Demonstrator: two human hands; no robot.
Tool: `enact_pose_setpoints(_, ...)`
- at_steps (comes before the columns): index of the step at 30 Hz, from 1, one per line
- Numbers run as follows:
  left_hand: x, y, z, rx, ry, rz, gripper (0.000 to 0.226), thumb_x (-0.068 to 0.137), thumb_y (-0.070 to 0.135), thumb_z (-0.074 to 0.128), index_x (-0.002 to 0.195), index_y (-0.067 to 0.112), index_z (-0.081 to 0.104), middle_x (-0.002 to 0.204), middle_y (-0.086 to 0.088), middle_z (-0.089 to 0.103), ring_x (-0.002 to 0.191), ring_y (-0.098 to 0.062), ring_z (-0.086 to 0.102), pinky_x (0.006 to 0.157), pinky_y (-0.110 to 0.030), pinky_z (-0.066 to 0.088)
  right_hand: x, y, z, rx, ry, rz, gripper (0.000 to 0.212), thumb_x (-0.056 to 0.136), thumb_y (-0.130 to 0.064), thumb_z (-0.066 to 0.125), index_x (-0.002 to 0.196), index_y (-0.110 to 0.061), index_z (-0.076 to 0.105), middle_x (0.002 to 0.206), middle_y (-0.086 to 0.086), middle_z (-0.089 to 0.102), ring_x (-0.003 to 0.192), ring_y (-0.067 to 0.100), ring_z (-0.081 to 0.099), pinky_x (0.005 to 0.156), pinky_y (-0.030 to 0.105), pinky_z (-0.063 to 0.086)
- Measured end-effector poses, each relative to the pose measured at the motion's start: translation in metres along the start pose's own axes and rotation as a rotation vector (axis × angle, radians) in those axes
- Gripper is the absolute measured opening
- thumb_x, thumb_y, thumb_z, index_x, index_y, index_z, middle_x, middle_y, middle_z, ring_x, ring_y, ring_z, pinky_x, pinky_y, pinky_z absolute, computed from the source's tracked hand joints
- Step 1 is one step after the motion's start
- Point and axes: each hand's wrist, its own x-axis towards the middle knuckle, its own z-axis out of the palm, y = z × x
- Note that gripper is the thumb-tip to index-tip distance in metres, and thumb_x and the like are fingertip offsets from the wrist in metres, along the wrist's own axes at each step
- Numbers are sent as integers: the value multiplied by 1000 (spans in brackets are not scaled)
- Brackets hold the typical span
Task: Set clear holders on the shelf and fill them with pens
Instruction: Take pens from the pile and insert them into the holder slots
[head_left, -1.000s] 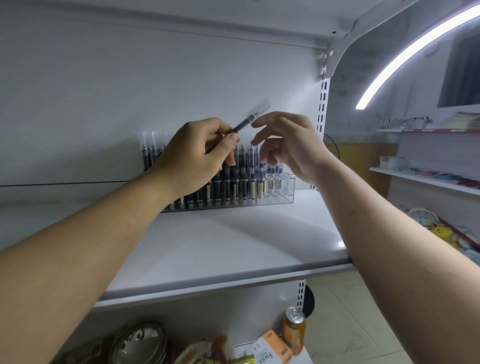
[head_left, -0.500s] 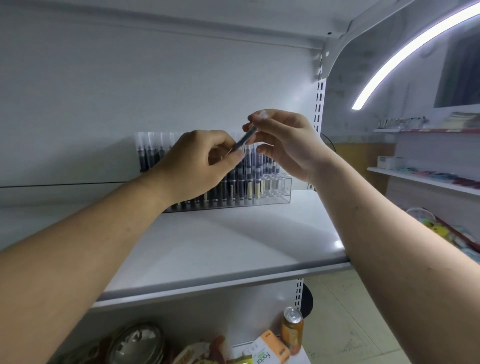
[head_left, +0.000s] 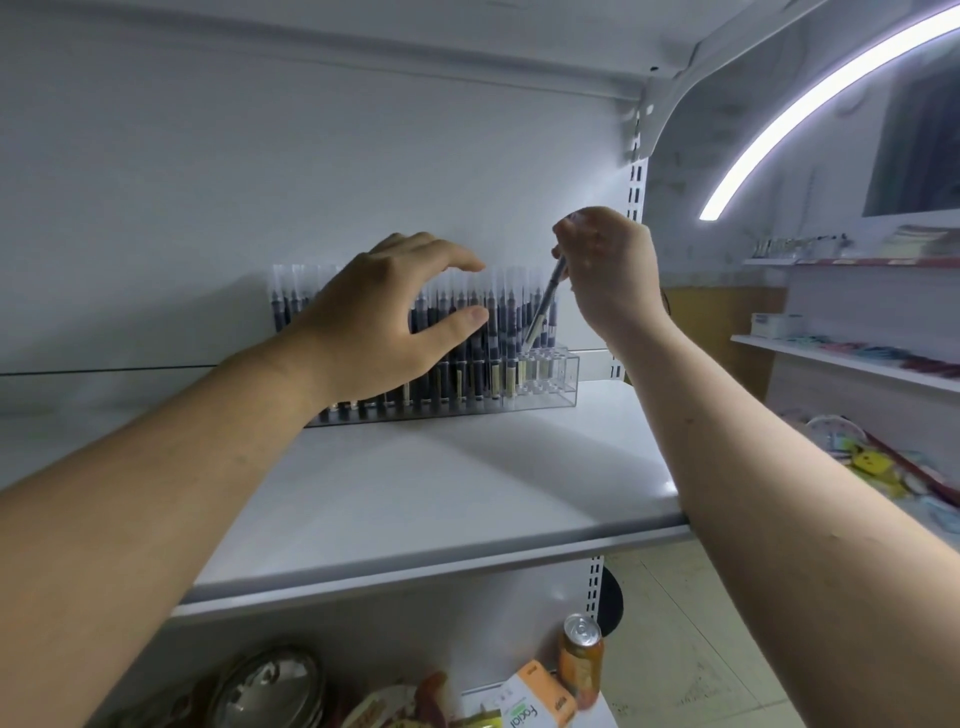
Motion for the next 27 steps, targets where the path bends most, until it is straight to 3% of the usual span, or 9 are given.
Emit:
enact_pose_setpoints(4, 0, -2, 1, 9, -29, -26, 48, 100, 51, 60, 141, 28, 59, 136, 10, 61, 129, -7, 50, 108, -32, 41, 0, 0, 3, -20, -52, 19, 14, 102, -19, 61, 93, -12, 70, 77, -1, 71, 74, 24, 71, 78, 48, 61)
enact_pose_setpoints(10, 0, -4, 2, 23, -42, -39, 48, 99, 53, 60, 142, 30, 57, 137, 12, 60, 128, -8, 50, 107, -35, 43, -8, 0, 10, -118, -221, -29, 11, 103, -20, 62, 101, -15, 71, 80, -6, 73, 66, 26, 72, 61, 34, 56)
enact_pose_setpoints(15, 1, -4, 2, 29, -33, -47, 48, 99, 52, 60, 142, 30, 56, 140, 10, 59, 128, -9, 49, 105, -33, 41, -10, 1, 9, -74, -228, -5, 26, 96, -20, 75, 117, -14, 61, 79, 1, 74, 46, 6, 59, 42, 16, 39)
enact_pose_setpoints(22, 1, -8, 3, 40, -35, -48, 46, 100, 51, 61, 141, 31, 57, 139, 10, 60, 130, -10, 49, 109, -39, 44, -12, 1, 8, -122, -283, -21, 13, 101, -26, 68, 112, -19, 70, 83, -4, 76, 61, 11, 72, 49, 19, 46)
enact_pose_setpoints(25, 1, -10, 3, 44, -29, -43, 46, 100, 51, 61, 141, 30, 57, 139, 9, 60, 131, -11, 49, 109, -41, 45, -12, 0, 9, -144, -273, -16, 12, 104, -26, 61, 108, -21, 71, 88, -7, 73, 69, 15, 74, 48, 14, 44)
enact_pose_setpoints(27, 1, -10, 2, 58, -25, -42, 47, 100, 51, 61, 142, 30, 57, 140, 9, 60, 131, -12, 50, 109, -42, 45, -11, 0, 9, -154, -252, -16, 15, 105, -27, 58, 111, -22, 71, 93, -7, 71, 77, 16, 72, 57, 20, 48)
